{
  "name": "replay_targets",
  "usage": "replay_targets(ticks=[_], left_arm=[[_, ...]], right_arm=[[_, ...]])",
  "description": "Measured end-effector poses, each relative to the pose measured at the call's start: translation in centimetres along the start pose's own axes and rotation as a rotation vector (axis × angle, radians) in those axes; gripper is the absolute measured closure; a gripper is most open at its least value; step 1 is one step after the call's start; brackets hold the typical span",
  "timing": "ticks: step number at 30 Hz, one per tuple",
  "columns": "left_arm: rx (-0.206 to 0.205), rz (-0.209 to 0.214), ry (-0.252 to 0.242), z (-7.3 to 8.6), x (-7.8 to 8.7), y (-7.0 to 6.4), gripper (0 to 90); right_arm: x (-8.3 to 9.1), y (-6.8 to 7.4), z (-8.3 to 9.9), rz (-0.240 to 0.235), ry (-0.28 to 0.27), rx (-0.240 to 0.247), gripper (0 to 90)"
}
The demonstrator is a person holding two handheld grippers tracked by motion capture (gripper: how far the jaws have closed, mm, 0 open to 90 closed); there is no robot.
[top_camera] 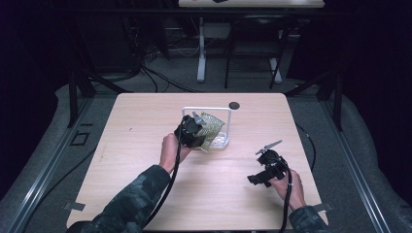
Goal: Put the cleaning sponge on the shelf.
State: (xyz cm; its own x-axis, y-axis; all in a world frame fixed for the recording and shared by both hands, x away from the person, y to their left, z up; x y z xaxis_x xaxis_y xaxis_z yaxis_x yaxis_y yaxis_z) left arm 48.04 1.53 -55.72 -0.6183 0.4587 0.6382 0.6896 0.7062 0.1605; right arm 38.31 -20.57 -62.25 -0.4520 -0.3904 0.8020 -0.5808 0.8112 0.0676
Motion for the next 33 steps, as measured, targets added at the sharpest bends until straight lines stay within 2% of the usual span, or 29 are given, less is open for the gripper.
replay_targets(ticks=[6,19,33], left_arm=[[-0.007,-0.025,0.006,0.0,-0.9,0.0,63.2],[0.016,-0.046,0.033,0.3,-2.9,0.1,63.2],[0.030,-0.061,0.097,1.4,-4.6,0.3,61.2]], right_arm=[[0.0,0.0,0.0,-0.004,0.005,-0.007,6.0],[0.0,0.0,0.0,-0.004,0.002,0.000,6.1],[0.0,0.0,0.0,-0.006,0.001,0.001,6.1]])
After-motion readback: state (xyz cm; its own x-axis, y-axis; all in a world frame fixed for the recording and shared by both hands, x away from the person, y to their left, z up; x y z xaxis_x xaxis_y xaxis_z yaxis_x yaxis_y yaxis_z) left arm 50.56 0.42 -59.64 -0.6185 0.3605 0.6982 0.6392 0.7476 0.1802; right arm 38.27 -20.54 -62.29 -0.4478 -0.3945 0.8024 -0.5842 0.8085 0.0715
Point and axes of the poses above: each handheld gripper's, and its own axes: x roughly backward along the jaws, z roughly out of its underside, y roughly to its left, the point moved 9 cm from there along -x, roughly forward along the jaws, and after that the axes turned 9 degrees about -y, right-handed, at the moved point
